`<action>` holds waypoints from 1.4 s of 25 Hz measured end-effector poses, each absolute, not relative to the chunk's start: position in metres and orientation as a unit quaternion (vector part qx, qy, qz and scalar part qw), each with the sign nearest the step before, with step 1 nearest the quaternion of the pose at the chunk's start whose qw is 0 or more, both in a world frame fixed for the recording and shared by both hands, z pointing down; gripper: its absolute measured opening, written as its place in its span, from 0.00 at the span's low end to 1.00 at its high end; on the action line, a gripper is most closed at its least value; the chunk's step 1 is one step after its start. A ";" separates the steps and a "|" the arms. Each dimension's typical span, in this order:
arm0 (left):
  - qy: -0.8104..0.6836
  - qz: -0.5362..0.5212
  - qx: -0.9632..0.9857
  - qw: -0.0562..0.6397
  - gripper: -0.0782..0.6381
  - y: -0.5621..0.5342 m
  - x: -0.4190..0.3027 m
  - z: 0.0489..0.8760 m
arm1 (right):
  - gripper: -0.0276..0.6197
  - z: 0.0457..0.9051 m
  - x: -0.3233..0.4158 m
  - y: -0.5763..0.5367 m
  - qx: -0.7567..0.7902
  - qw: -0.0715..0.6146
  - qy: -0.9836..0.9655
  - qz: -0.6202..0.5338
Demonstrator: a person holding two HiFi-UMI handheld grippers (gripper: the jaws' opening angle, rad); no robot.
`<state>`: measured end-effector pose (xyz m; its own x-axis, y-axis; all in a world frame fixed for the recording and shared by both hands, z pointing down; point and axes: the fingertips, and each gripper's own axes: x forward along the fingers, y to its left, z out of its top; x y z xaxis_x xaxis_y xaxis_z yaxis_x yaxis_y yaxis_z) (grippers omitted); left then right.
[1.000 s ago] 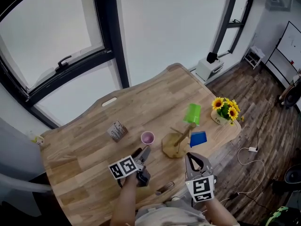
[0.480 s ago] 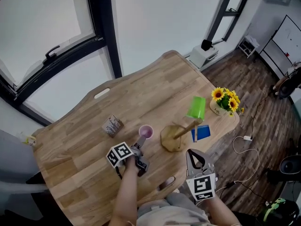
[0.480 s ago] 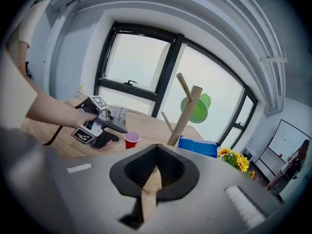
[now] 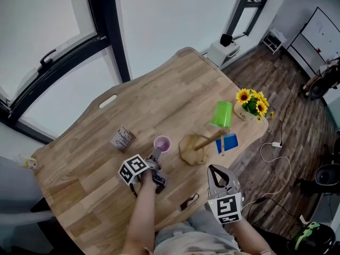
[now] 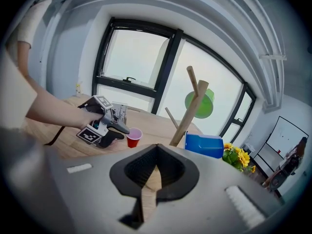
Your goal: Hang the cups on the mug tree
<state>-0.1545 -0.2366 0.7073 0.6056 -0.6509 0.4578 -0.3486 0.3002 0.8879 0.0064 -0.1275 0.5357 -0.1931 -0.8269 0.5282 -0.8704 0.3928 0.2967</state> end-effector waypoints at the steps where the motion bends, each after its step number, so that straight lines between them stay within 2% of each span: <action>1: -0.432 -0.110 0.581 0.681 0.30 -0.237 -0.155 0.707 | 0.04 0.536 0.007 -0.128 0.550 0.318 -0.772 0.034; 4: -0.438 -0.102 0.585 0.675 0.24 -0.237 -0.155 0.706 | 0.04 0.536 0.008 -0.128 0.550 0.317 -0.772 0.035; 7: -0.454 -0.071 0.592 0.662 0.14 -0.233 -0.156 0.707 | 0.04 0.536 0.010 -0.127 0.548 0.315 -0.774 0.035; 19: -0.491 -0.037 0.602 0.628 0.13 -0.228 -0.161 0.689 | 0.04 0.533 0.016 -0.125 0.526 0.304 -0.794 0.034; 35: -0.586 0.014 0.667 0.461 0.13 -0.243 -0.177 0.589 | 0.04 0.503 0.022 -0.128 0.506 0.259 -0.822 0.006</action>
